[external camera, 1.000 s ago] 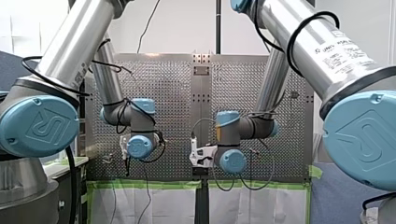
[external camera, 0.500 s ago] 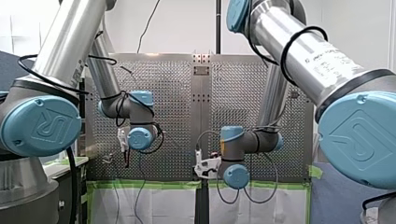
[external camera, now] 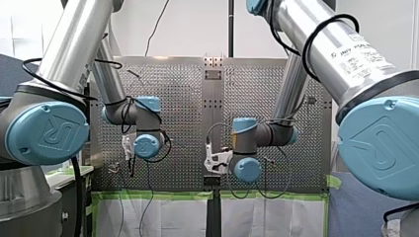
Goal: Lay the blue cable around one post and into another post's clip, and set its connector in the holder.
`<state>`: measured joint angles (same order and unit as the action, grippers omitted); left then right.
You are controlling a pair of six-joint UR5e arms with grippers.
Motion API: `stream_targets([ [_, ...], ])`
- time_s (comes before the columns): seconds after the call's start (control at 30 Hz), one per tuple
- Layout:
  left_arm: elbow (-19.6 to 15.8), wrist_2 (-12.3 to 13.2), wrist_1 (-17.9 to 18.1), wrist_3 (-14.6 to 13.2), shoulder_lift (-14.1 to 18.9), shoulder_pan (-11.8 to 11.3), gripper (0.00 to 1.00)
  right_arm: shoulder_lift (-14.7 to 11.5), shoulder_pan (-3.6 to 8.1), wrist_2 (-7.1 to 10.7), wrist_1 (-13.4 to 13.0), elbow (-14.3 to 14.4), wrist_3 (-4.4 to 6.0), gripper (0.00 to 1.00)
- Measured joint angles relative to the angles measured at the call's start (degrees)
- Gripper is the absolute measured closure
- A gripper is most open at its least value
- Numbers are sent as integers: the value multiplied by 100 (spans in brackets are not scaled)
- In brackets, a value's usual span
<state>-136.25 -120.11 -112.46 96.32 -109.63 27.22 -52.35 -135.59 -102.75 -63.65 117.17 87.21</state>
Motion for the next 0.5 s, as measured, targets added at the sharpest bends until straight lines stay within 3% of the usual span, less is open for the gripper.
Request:
stream_targets([
  [0.2, 7, 6, -5, 11, 3, -50, 93, -288, -22, 2, 229, -89, 13, 100],
  [0.5, 51, -2, -128, 170, 127, -154, 93, -697, -100, 87, 627, -461, -50, 100],
])
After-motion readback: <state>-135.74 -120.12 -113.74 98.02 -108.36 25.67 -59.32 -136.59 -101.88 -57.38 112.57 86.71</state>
